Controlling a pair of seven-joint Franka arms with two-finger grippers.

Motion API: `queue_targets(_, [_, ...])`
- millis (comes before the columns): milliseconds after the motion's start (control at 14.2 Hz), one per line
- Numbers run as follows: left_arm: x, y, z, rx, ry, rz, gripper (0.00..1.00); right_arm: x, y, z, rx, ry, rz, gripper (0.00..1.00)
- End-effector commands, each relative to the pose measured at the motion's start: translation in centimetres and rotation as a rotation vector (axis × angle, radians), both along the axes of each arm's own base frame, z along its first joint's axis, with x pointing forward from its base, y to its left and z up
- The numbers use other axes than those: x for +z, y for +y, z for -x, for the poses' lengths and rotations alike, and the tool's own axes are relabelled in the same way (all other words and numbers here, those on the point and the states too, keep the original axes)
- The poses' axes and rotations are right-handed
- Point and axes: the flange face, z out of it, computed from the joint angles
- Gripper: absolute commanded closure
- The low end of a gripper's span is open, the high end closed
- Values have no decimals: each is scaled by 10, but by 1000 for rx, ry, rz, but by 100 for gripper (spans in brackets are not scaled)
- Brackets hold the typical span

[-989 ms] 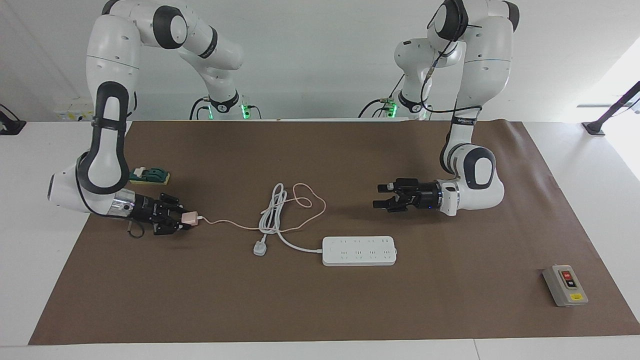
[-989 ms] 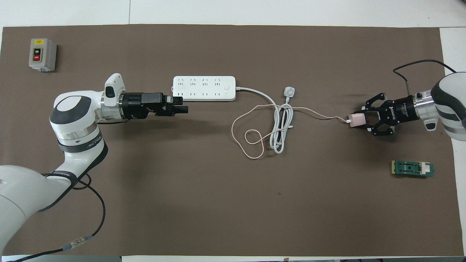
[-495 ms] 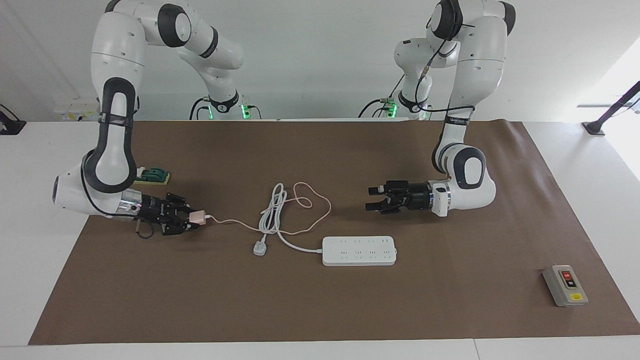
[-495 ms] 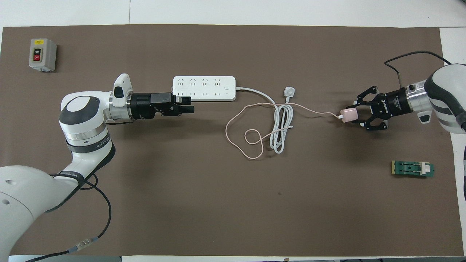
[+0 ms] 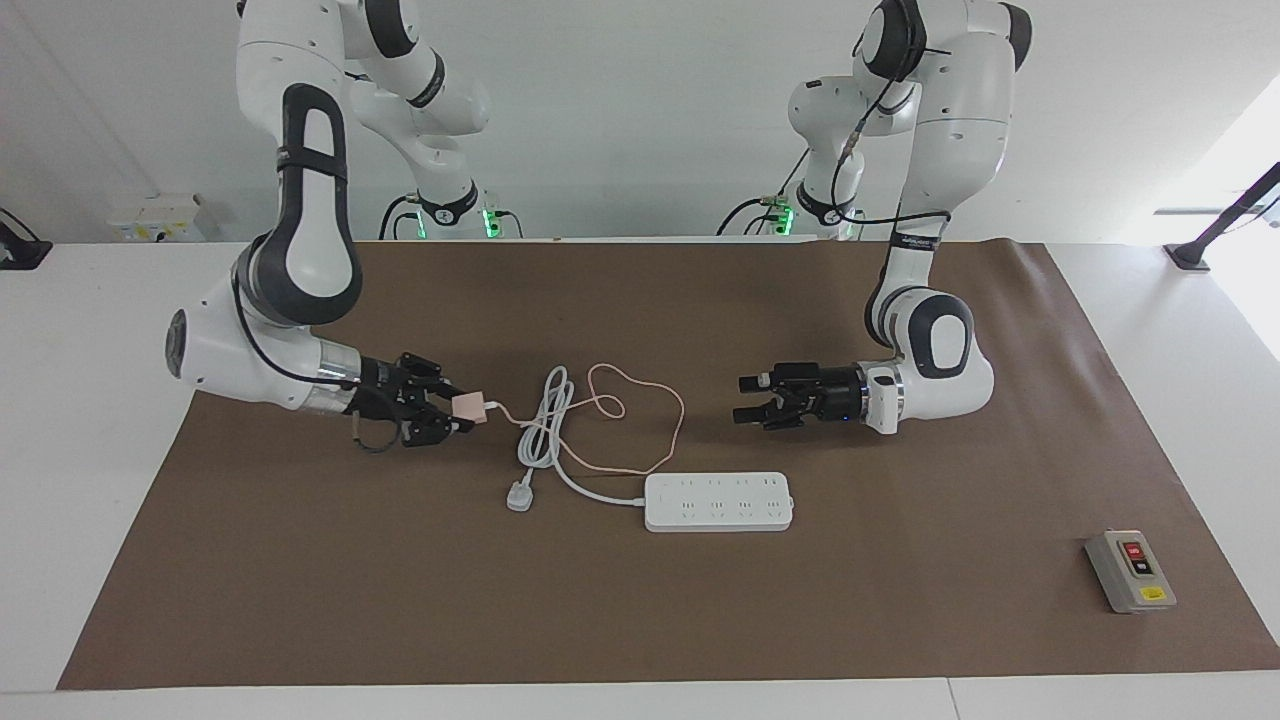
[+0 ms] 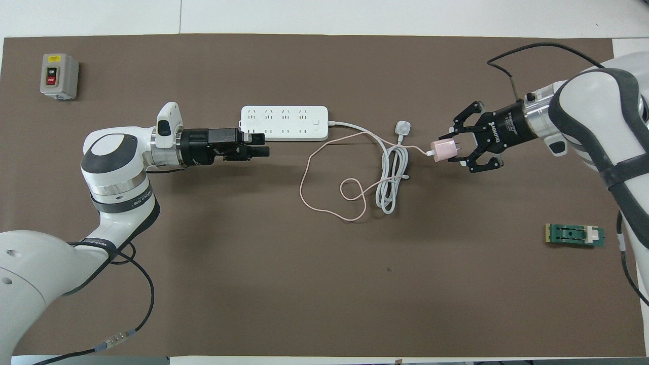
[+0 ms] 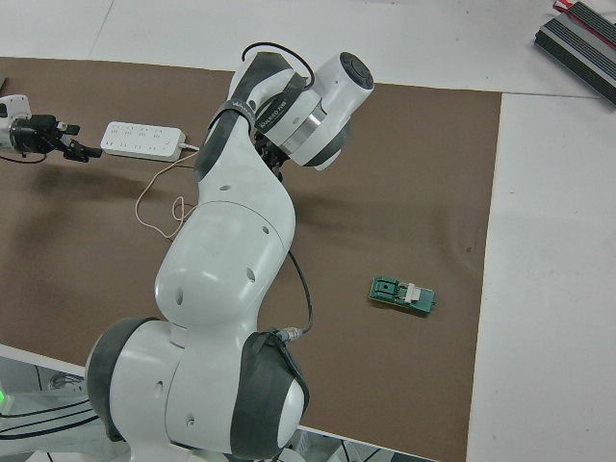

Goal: Plug charger into power strip
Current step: 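Lift the pink charger with the right gripper toward the power strip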

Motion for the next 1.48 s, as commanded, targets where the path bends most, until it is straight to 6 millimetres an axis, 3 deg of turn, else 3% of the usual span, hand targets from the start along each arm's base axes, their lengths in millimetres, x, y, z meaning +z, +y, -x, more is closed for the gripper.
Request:
queue_targets(0, [0,3,0,25,-14,4,0,12,55,3,-22,45,-6,100])
queue_targets(212, [0,3,-1,25,-16,4,0,21,119,7,-56,47,5,100])
queue_targets(495, [1,3,0,15,-17,12,0,28,172,10,-153,48,-21,100])
queue_targets(636, [1,6,-1,18,-25,14,0,29,214,21,-157,31,-10,100])
queue_targets(918, [1,5,-1,15,-47,15,0,27,269,35,-187,-18,-7,100])
queue_targets(1130, [-5,5,-2,8,-52,23,0,27,294,33,-203,-27,-32,100])
queue_targets(1413, [0,3,1,-12,-60,47,0,20,309,17,-215,-18,-41,100])
